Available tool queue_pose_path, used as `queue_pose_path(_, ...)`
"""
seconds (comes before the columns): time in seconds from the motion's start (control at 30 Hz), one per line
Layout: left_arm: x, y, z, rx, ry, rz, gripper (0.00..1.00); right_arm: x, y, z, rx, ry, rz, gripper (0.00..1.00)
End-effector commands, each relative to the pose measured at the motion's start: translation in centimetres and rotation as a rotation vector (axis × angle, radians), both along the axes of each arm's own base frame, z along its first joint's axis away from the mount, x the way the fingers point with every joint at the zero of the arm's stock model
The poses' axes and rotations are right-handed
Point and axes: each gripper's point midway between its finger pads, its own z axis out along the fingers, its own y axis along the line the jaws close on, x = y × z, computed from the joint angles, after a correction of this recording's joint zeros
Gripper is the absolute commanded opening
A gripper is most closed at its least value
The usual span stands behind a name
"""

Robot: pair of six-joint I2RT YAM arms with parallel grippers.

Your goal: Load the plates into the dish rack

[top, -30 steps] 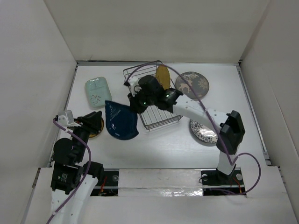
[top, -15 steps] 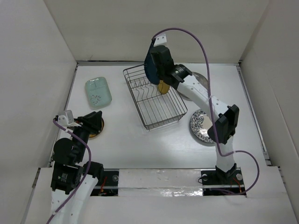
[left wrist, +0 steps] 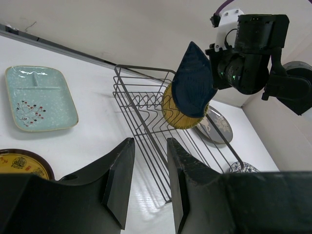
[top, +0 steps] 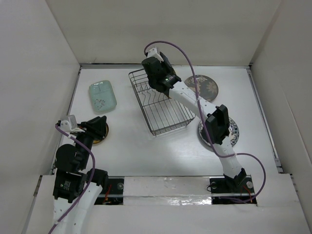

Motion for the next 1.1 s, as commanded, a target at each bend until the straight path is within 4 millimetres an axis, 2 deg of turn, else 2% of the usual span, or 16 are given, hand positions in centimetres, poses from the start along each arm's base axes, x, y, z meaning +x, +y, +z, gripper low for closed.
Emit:
queue_pose_path(0.0, 0.1, 0.0, 0.8, -0.003, -0.031, -0.003, 0.30, -1.1, -2.4, 8.0, 0.068, -0.203, -0.118, 0.00)
queue_pose_path(0.17, 0.1, 0.0, 0.8, -0.003, -0.031, -0.001, 0.30, -1.3, -3.0, 8.9, 0.055, -0.231, -0.139, 0.00)
queue_pose_path(0.3, 0.1, 0.0, 0.8, -0.005, -0.032, -0.001, 0.30, -1.3, -2.1, 8.5, 0.049, -0.218, -0.104, 0.00)
queue_pose_path(0.57, 0.1, 0.0, 0.8, -0.005, -0.031, 0.002, 0.30, 0.0, -0.1, 3.1, 0.034, -0.130, -0.056, 0.00)
queue_pose_path(0.77, 0.2, 0.1, 0.6, -0.004, -0.026, 0.005, 0.30, 0.2, 1.5, 0.3, 0.043, -0.075, -0.015, 0.00)
queue_pose_path(1.07, 0.3, 0.2, 0.5, -0.004, -0.020, 0.011, 0.30, 0.3, 3.2, -5.7, 0.027, 0.025, 0.036, 0.00)
